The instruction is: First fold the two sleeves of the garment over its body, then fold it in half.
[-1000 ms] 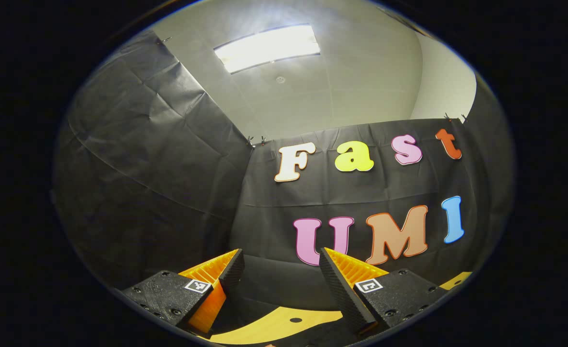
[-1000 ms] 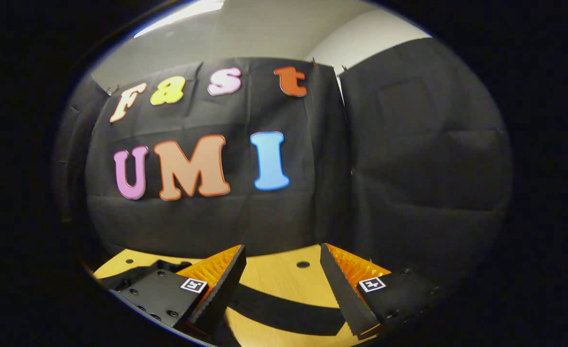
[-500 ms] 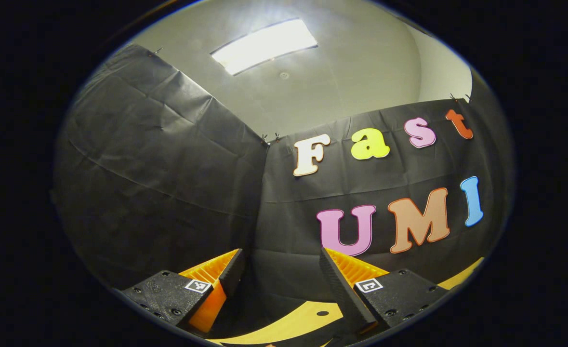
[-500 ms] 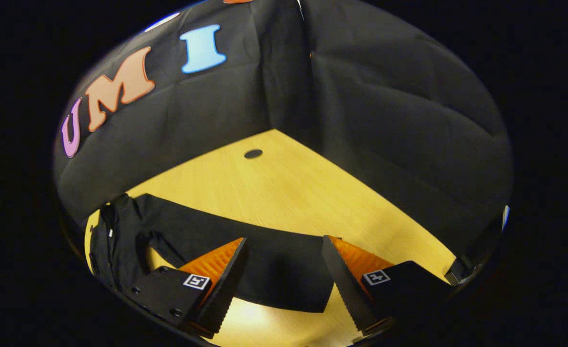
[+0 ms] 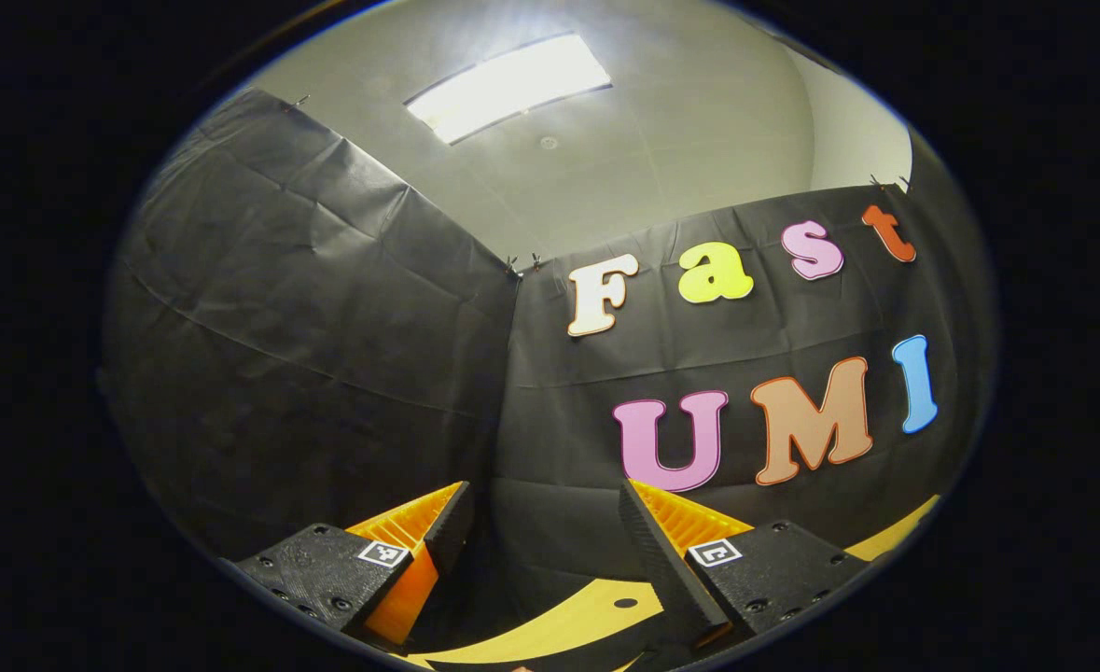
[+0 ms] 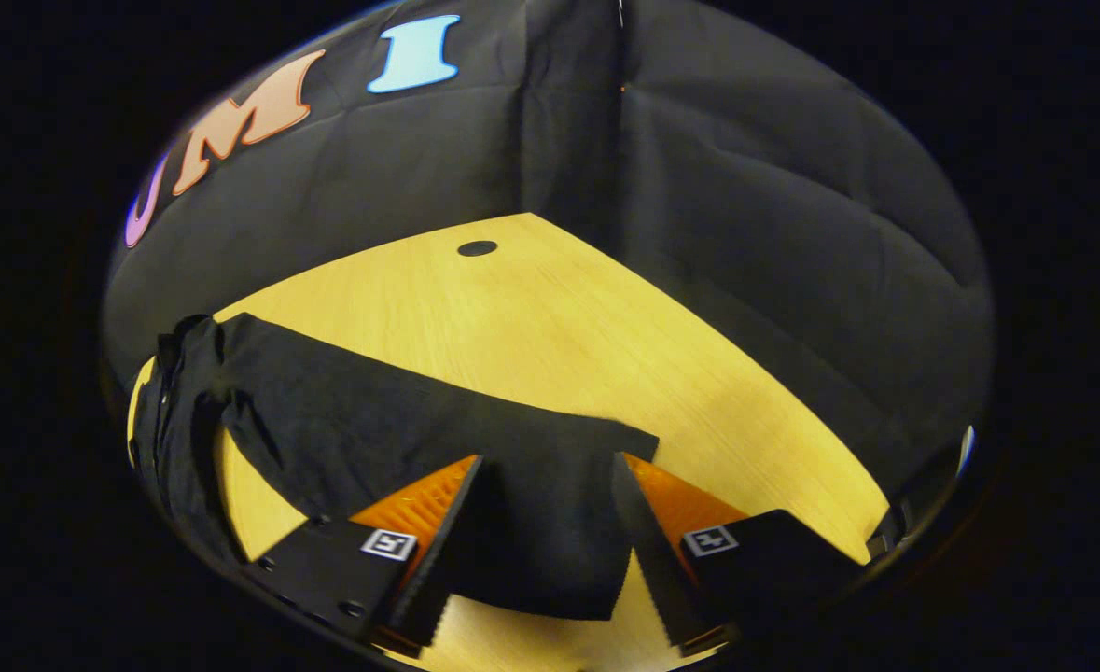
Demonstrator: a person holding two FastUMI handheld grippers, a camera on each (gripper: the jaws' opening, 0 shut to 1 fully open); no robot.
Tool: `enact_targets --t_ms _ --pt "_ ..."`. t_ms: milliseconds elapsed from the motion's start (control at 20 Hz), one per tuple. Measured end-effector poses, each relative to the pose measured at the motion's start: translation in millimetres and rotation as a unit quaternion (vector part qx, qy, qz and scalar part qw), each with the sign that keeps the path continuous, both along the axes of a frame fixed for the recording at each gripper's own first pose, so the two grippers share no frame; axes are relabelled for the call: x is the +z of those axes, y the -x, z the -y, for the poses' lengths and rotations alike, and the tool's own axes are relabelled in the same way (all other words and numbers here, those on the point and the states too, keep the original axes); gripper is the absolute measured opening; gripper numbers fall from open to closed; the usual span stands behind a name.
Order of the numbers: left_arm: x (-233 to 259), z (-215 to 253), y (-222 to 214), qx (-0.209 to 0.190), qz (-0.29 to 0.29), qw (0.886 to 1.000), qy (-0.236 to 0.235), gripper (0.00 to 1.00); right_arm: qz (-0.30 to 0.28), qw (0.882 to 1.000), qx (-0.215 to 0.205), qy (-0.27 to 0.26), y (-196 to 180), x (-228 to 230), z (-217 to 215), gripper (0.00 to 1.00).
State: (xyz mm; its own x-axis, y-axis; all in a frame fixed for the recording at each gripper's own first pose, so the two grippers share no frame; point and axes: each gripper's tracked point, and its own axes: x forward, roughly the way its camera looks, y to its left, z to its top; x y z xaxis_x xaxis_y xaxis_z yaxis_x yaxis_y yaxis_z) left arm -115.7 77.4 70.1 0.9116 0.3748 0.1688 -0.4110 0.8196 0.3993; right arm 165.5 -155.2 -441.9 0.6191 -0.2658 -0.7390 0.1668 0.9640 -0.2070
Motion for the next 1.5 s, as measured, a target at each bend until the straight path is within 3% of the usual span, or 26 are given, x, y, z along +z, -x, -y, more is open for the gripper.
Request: enact_targets --t_ms 200,300,350,400,500,750,1050,1250,1500 --pt "-1 4 3 -0.004 0.004 1.000 0.005 0.92 -0.013 1.000 0.006 -0.026 -2 -2 -14 0.50" --pt "0 1 7 0.003 0.002 1.000 0.005 0.92 -0.012 0.999 0.004 -0.036 -3 -1 -10 0.23" --pt "0 -1 9 0.007 0.001 1.000 0.005 0.92 -0.013 0.999 0.000 -0.043 -1 0 -5 0.21" --pt "0 -2 13 0.011 0.000 1.000 0.005 0.92 -0.009 0.999 -0.003 -0.043 -2 3 -4 0.10" --pt "2 -5 21 0.018 0.000 1.000 0.001 0.92 -0.007 0.999 -0.006 -0.038 -2 3 -6 0.05" --pt "10 -14 38 0.039 -0.003 0.999 -0.009 0.92 0.017 0.999 0.012 -0.043 -7 23 -23 0.03" --pt "-1 -37 66 0.068 -0.029 0.997 -0.016 0.92 0.070 0.993 0.083 -0.048 -35 91 -67 0.03" --pt "-14 -64 69 0.066 -0.051 0.996 -0.019 0.92 0.102 0.983 0.138 -0.072 -54 128 -162 0.03" --pt "-49 -118 74 0.076 -0.085 0.993 0.023 0.96 0.133 0.961 0.225 -0.092 -78 145 -330 0.02"
